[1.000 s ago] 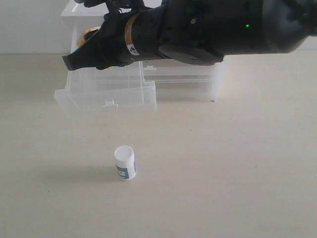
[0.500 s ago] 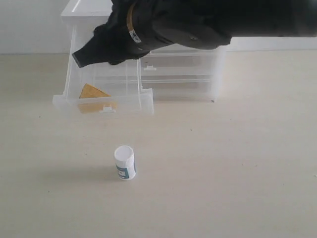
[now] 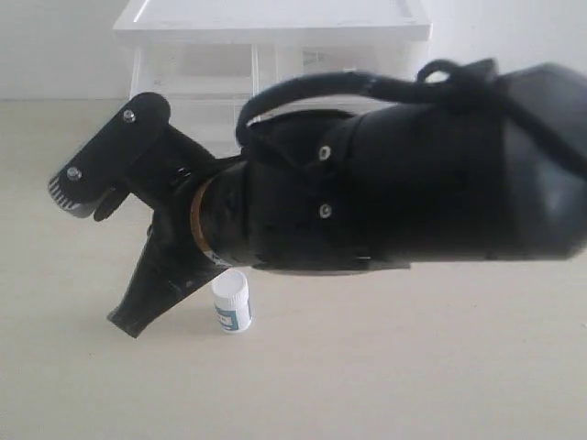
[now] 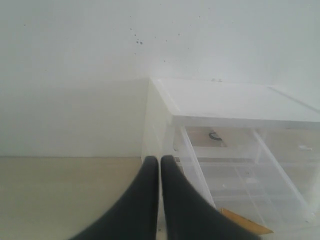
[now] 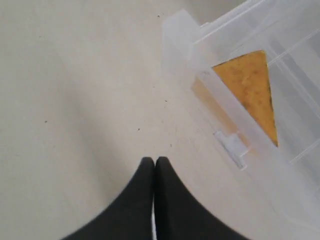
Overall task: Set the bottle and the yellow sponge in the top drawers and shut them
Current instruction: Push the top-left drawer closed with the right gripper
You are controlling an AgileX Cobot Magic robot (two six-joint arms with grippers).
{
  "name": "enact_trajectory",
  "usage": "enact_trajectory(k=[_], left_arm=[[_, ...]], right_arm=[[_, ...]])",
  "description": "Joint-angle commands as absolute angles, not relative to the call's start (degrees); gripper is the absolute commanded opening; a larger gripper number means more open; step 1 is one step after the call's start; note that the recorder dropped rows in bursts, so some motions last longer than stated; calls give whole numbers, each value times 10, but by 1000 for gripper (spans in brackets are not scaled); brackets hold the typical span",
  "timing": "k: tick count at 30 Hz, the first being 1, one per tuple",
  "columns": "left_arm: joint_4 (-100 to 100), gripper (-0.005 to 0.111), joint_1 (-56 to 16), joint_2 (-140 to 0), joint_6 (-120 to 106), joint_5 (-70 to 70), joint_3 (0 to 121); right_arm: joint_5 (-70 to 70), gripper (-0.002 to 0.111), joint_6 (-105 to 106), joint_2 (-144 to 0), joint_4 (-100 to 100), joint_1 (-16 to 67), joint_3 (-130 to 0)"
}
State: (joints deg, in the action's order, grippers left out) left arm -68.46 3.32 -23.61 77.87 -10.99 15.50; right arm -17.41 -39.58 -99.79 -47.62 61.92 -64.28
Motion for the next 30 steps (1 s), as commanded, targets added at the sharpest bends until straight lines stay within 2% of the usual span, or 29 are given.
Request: enact_trajectory(k=[1,19,23,30], left_arm=[[-680,4,34,-232,785,-111,149],[-680,4,34,-232,785,-109,150],[-680,4,34,-232,785,-109,150],[-680,4,34,-232,785,-109,150]], right_arm=[[-178,0,-445,-1042,-547,593,-674],[-174,0,-450,-1061,-589,530,-781],[-193,0,-449,-1083,-588,505,-810],[-148,0,-450,-1151,-589,461,-879]])
